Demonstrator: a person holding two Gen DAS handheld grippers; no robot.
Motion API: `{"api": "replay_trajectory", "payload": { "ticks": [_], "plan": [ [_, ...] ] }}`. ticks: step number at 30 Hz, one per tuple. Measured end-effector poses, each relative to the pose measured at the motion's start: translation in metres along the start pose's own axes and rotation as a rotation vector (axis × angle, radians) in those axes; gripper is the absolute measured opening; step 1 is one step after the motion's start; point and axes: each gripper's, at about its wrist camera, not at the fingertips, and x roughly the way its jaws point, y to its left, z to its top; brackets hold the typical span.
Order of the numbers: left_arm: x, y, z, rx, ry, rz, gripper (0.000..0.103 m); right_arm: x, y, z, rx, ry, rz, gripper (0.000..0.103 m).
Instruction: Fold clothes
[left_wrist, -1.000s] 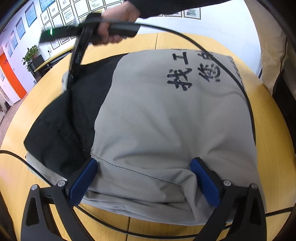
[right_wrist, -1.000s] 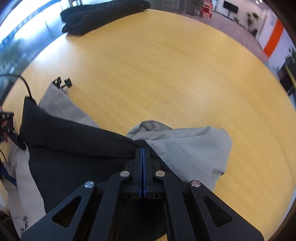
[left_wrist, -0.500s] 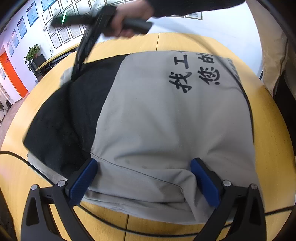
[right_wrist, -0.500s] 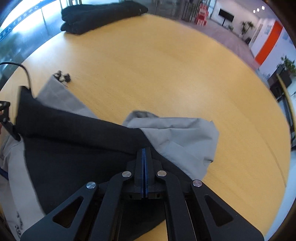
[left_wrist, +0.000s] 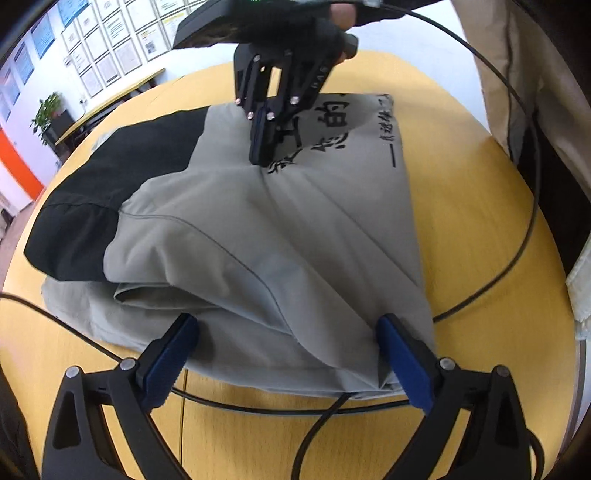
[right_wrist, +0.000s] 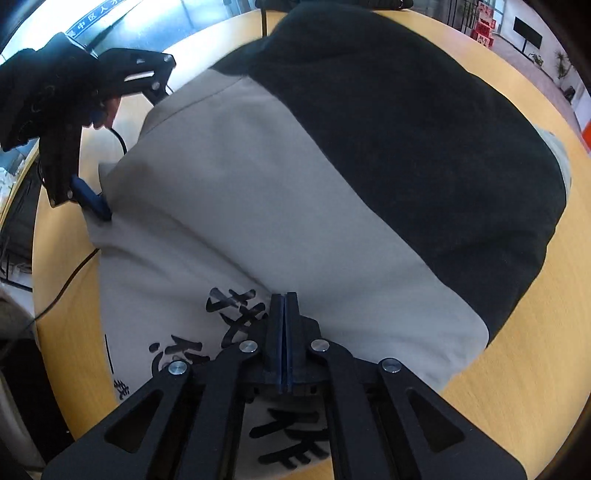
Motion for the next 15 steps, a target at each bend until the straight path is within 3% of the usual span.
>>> {"api": "replay_trajectory", "payload": {
  "ticks": [5,10,12,15],
  "plan": [
    [-0.048,-0.016,-0.016,-0.079,0.017,0.078,0.099,-0.033,0.031,-0.014,-0.028,-0.101,0.054,0.000],
    [-0.093,-0.040,-0.028,-0.187,0.044,0.167,0.099,-0.006,0.074,-0.017,-0.092,-0.074,0.155,0.000],
    [-0.085,-0.025,-0.012,-0.224,0.058,0.201,0.099,0.008,0.078,-0.032,-0.082,-0.036,0.162,0.000],
    [-0.105,-0.027,-0.007,-0.307,0.076,0.251,0.099,0.003,0.077,-0.059,-0.044,-0.037,0.196,0.000]
  ]
}}
